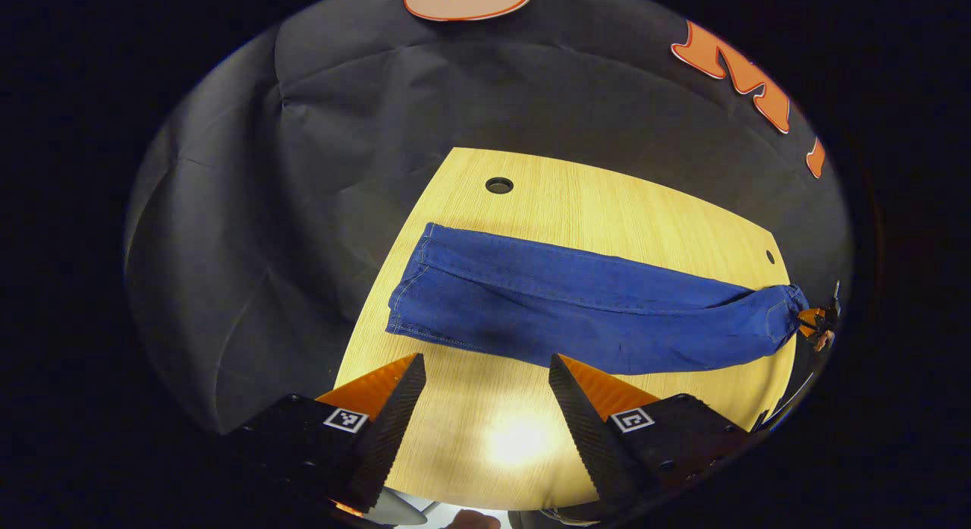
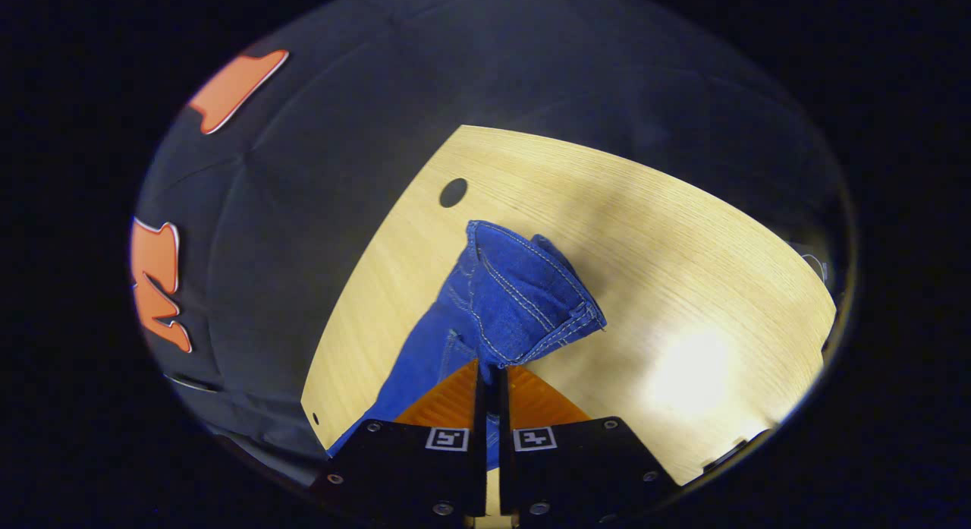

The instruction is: Grasp the waist and the cuffs of the jeans and fold them to make the two legs overlap; first hold the waist and fold one-third of the jeans toward the cuffs, then hold the cuffs and fold the remaining one-third in the same direction to finish folding.

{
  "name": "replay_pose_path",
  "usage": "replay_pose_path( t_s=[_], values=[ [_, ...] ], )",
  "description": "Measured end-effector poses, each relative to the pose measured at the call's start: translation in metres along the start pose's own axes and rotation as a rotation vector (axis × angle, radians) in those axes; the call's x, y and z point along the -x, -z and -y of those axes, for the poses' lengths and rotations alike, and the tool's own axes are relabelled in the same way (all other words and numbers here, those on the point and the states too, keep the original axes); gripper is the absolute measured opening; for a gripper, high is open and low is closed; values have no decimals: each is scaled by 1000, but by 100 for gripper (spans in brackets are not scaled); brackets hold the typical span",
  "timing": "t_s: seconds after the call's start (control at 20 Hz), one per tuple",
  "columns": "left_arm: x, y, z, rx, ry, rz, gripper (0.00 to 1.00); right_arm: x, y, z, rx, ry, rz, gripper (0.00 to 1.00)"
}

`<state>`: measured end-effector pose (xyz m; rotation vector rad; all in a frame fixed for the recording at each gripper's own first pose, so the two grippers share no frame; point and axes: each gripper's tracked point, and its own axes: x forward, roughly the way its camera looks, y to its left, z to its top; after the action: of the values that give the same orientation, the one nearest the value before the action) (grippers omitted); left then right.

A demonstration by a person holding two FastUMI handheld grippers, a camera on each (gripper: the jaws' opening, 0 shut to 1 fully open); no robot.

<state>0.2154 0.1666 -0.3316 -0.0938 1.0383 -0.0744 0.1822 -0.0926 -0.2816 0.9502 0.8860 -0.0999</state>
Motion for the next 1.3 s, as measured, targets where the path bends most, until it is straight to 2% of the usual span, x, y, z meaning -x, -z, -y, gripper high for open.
replay_pose_path(
  t_s=[0.35,0.65,1.05,1.3],
  values=[
    [-14,5,-25,31,36,-7,100,28,38,-71,83,-74,16,5],
    [-28,11,-52,71,44,-29,100,36,95,-139,206,-153,-30,5],
    [-52,15,-76,99,70,-44,99,37,160,-196,290,-231,-97,6],
    [-59,15,-85,106,88,-54,99,30,203,-221,329,-238,-146,6]
  ],
)
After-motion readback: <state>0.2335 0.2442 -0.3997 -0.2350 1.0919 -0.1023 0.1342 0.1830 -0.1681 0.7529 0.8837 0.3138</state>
